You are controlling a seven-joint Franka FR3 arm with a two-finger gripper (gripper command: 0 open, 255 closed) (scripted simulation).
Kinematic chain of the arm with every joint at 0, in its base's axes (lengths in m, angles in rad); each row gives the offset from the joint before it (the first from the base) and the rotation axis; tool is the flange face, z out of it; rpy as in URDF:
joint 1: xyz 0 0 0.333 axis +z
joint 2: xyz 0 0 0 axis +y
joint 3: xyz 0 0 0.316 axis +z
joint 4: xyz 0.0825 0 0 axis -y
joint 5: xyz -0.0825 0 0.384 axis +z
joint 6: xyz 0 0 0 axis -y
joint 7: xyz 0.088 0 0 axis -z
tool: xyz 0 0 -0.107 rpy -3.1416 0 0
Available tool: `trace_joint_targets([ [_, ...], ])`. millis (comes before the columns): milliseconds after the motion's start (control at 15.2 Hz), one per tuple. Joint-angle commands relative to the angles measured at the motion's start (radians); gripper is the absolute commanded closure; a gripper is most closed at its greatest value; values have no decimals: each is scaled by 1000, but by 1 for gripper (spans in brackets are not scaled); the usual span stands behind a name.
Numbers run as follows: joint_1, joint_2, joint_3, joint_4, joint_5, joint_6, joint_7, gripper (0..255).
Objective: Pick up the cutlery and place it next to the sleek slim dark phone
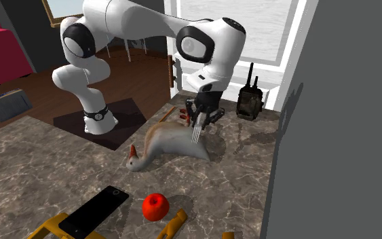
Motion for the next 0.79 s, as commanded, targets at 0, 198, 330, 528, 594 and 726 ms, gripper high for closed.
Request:
trace_joint_targets([
  [0, -61, -77, 5, -120, 21, 48, -27, 255],
  [198, -137, -169, 3, -253, 48, 103, -82, 255],
  [330, -183, -224, -3, -328, 64, 134, -122, 255],
  [528, -246, -299, -17, -427, 86, 176, -188, 255],
  [594, -265, -322, -22, -457, 93, 188, -211, 255],
  [726, -301, -366, -36, -511, 105, 212, -257, 255],
])
